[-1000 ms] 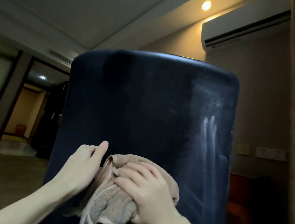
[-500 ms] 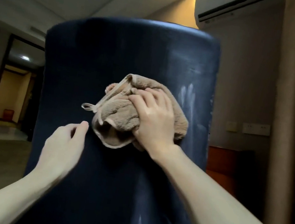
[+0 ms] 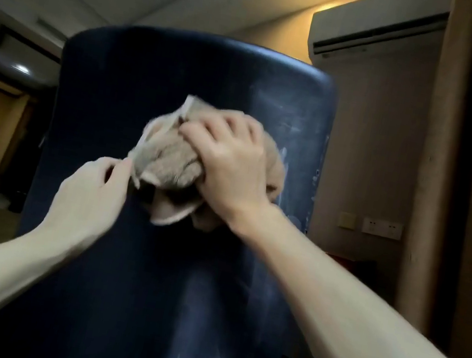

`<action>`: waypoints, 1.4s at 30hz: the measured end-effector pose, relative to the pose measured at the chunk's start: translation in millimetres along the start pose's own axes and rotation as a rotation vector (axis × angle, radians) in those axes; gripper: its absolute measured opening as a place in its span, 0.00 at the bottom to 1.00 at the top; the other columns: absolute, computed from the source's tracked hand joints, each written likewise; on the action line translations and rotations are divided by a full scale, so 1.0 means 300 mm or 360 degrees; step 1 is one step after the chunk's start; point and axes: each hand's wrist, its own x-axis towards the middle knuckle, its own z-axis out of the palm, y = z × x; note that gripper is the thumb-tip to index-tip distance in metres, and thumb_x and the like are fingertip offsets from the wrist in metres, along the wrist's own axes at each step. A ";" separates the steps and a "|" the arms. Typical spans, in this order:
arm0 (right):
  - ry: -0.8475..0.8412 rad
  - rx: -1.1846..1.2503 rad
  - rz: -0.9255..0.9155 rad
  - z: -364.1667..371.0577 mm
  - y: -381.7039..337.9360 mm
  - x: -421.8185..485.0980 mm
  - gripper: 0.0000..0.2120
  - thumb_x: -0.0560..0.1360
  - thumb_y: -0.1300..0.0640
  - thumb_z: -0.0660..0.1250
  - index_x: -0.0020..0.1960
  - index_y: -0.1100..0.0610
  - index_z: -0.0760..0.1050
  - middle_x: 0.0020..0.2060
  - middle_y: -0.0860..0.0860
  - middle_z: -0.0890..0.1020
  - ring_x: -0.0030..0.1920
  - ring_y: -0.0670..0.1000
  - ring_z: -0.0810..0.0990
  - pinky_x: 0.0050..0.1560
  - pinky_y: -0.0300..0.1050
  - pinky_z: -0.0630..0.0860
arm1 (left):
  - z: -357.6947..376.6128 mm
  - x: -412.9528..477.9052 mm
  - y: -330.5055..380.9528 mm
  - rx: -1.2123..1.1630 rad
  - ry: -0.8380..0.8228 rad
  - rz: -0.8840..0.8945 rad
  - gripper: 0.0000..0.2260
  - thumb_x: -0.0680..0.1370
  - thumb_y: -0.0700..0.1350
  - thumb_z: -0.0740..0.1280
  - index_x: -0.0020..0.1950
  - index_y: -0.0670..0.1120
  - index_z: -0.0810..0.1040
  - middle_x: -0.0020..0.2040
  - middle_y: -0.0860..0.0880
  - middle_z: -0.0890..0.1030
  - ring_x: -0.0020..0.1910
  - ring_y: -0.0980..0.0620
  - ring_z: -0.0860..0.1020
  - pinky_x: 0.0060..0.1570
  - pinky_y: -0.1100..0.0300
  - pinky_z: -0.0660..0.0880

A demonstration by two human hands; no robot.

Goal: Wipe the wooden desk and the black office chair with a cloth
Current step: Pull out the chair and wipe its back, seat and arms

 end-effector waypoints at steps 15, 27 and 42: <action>-0.0525 -0.0003 0.0243 -0.026 0.213 0.138 0.35 0.66 0.59 0.70 0.73 0.52 0.73 0.74 0.52 0.72 0.79 0.57 0.62 0.81 0.57 0.47 | 0.036 0.073 0.076 0.0138 -0.0198 0.0097 0.19 0.83 0.62 0.57 0.66 0.55 0.78 0.45 0.62 0.75 0.43 0.62 0.72 0.44 0.61 0.66; -0.0408 0.0186 -0.0067 0.027 0.123 -0.194 0.25 0.70 0.51 0.76 0.66 0.55 0.80 0.67 0.54 0.80 0.72 0.60 0.74 0.75 0.64 0.65 | 0.071 0.074 0.016 0.0376 -0.0825 0.0146 0.20 0.82 0.47 0.60 0.74 0.50 0.64 0.80 0.48 0.55 0.79 0.46 0.54 0.73 0.55 0.56; -0.0414 -0.0316 0.0158 -0.099 0.336 0.222 0.27 0.70 0.58 0.66 0.69 0.50 0.75 0.70 0.50 0.76 0.73 0.57 0.70 0.77 0.60 0.58 | 0.090 0.034 -0.023 0.0242 -0.0728 0.0137 0.41 0.75 0.38 0.65 0.84 0.55 0.52 0.84 0.60 0.44 0.82 0.54 0.46 0.70 0.59 0.56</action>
